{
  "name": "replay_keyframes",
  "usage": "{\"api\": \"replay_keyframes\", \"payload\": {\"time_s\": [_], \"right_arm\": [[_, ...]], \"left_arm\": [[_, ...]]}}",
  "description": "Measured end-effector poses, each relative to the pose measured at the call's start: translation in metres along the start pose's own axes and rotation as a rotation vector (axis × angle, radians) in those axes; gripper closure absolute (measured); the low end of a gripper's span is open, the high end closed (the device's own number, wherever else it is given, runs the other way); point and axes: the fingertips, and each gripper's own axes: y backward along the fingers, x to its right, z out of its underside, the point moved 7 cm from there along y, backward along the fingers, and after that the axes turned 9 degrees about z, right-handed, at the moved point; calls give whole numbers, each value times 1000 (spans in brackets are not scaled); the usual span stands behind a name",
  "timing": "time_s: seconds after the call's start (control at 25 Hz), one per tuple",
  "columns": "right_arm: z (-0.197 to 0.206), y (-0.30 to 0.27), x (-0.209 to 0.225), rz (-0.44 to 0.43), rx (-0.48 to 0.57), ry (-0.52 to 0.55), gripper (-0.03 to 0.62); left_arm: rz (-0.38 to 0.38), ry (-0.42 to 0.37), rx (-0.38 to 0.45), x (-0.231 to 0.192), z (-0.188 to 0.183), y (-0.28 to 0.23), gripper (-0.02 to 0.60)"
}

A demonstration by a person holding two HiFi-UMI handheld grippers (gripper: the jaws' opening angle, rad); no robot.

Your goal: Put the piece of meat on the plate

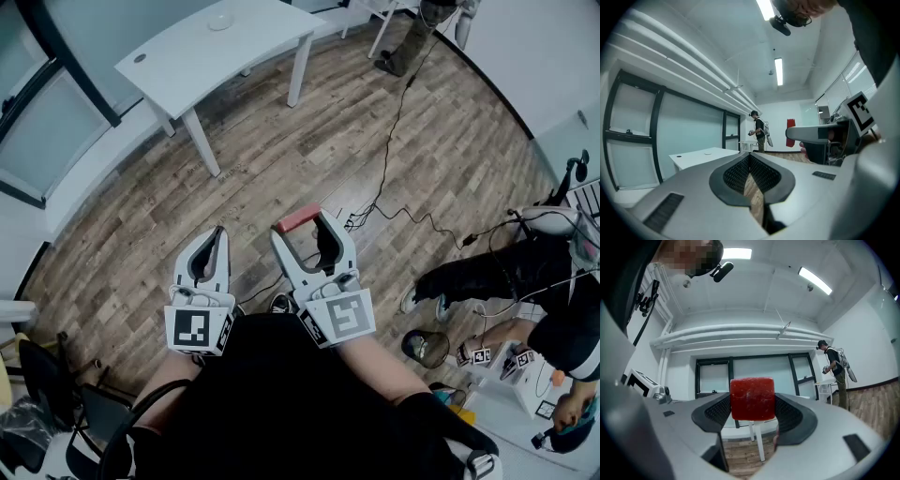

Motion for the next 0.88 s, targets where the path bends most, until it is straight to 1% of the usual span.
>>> {"api": "replay_keyframes", "payload": {"time_s": [0.16, 0.48, 0.64, 0.76, 0.88], "right_arm": [[3, 7, 8, -23, 1, -1, 303], [4, 11, 12, -54, 0, -2, 303], [1, 15, 15, -62, 20, -42, 303], [0, 22, 17, -65, 39, -48, 303], [0, 24, 20, -49, 33, -44, 303]], "left_arm": [[-17, 0, 0, 13, 1, -3, 578], [-40, -3, 1, 24, 3, -1, 578], [-45, -12, 1, 28, 1, 1, 578], [-41, -23, 2, 34, 0, 3, 578], [-23, -37, -6, 39, -2, 1, 578]]}}
